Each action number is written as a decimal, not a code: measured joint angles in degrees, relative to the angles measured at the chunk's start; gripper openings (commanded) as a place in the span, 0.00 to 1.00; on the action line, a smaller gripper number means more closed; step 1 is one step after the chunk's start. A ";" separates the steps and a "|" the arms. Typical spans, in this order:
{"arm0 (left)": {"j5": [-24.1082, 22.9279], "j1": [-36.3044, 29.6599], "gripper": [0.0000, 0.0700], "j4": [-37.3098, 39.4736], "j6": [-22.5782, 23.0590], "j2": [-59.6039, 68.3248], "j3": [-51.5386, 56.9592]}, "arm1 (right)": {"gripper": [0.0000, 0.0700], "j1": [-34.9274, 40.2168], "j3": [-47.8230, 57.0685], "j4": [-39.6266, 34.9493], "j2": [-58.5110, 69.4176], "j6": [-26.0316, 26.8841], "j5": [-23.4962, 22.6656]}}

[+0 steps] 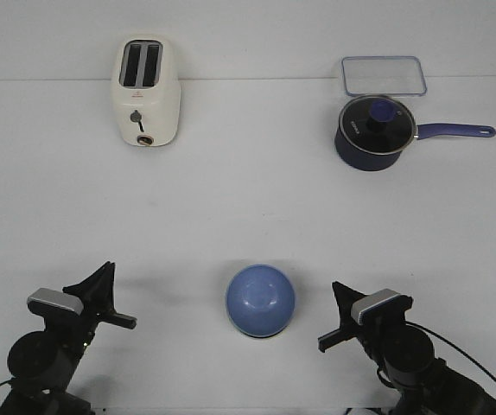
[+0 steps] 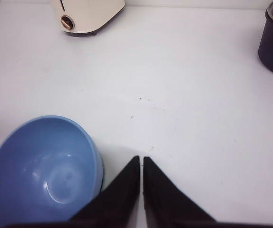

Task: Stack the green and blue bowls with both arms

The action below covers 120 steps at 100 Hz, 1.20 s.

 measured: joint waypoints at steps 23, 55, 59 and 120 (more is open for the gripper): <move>3.28 15.87 0.02 3.54 2.49 -10.19 -14.10 | 0.02 0.00 0.00 0.00 0.00 0.00 0.02; 3.54 16.04 0.02 4.39 2.69 -13.00 -16.46 | 0.02 0.00 0.00 0.07 0.00 0.02 0.09; 3.54 16.06 0.02 4.39 2.69 -13.00 -16.46 | 0.02 0.00 0.00 0.04 0.00 0.02 0.09; 3.54 16.06 0.02 4.42 2.69 -13.00 -16.46 | 0.02 0.00 0.00 0.02 -0.02 0.02 0.11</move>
